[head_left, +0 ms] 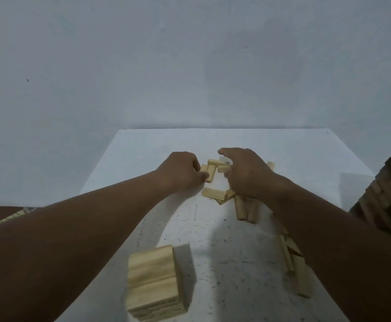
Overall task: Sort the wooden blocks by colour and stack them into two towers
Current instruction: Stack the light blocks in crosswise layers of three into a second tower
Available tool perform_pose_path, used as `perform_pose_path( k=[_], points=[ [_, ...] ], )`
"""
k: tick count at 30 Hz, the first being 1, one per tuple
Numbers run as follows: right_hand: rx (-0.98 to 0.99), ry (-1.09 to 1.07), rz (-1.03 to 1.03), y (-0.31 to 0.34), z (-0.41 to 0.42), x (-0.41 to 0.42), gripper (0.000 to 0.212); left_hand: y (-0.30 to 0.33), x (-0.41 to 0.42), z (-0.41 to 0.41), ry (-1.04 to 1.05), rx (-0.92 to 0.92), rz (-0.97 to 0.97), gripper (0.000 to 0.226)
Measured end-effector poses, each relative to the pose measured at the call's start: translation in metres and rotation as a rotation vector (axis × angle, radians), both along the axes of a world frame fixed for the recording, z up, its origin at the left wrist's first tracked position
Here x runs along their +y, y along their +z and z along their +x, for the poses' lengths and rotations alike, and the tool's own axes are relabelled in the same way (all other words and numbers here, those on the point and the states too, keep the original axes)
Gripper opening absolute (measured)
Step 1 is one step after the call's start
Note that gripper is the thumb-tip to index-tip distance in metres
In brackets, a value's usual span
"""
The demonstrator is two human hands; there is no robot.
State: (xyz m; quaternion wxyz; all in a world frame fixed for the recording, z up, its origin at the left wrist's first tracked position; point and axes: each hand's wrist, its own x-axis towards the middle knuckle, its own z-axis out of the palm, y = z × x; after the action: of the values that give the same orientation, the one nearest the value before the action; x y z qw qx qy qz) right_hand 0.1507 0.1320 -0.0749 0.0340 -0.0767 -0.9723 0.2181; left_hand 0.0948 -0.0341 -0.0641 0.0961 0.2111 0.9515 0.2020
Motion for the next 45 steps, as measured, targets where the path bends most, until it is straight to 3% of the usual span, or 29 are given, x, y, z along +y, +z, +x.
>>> perform_pose_path(
  k=[3, 9, 12, 15, 17, 22, 25, 27, 29, 36, 45],
  points=[
    [0.040, 0.009, 0.041, -0.006, -0.009, 0.001, 0.032, 0.000, 0.007, -0.004, 0.017, -0.005, 0.000, 0.036],
    [0.194, -0.105, -0.208, 0.000, 0.012, 0.004, 0.024, 0.010, -0.002, 0.000, 0.126, -0.138, 0.196, 0.021],
    [0.269, -0.156, -0.300, 0.015, 0.041, 0.004, 0.021, 0.033, -0.013, 0.013, 0.173, -0.159, 0.350, 0.022],
    [0.298, -0.204, -0.436, 0.032, 0.081, -0.001, 0.028, 0.068, -0.020, 0.040, 0.152, -0.329, 0.553, 0.032],
    [0.324, -0.218, -0.514, 0.043, 0.108, -0.008, 0.021, 0.092, -0.021, 0.064, 0.097, -0.379, 0.597, 0.034],
    [0.350, -0.212, -0.694, 0.068, 0.175, -0.027, 0.015, 0.128, -0.014, 0.142, 0.041, -0.317, 0.669, 0.029],
    [0.352, -0.266, -0.797, 0.067, 0.211, -0.038, 0.024, 0.112, -0.009, 0.188, 0.069, -0.209, 0.715, 0.027],
    [0.293, -0.309, -0.868, 0.056, 0.231, -0.044, 0.018, 0.087, -0.008, 0.218, 0.098, -0.129, 0.720, 0.029],
    [0.225, -0.352, -0.832, 0.039, 0.246, -0.048, 0.010, 0.057, -0.011, 0.243, 0.120, -0.082, 0.690, 0.029],
    [0.099, -0.261, -0.428, 0.006, 0.268, -0.049, 0.017, -0.013, -0.027, 0.280, 0.167, -0.008, 0.639, 0.033],
    [0.120, -0.219, -0.281, -0.004, 0.262, -0.051, 0.016, -0.029, -0.039, 0.283, 0.074, 0.160, 0.507, 0.040]
  ],
)
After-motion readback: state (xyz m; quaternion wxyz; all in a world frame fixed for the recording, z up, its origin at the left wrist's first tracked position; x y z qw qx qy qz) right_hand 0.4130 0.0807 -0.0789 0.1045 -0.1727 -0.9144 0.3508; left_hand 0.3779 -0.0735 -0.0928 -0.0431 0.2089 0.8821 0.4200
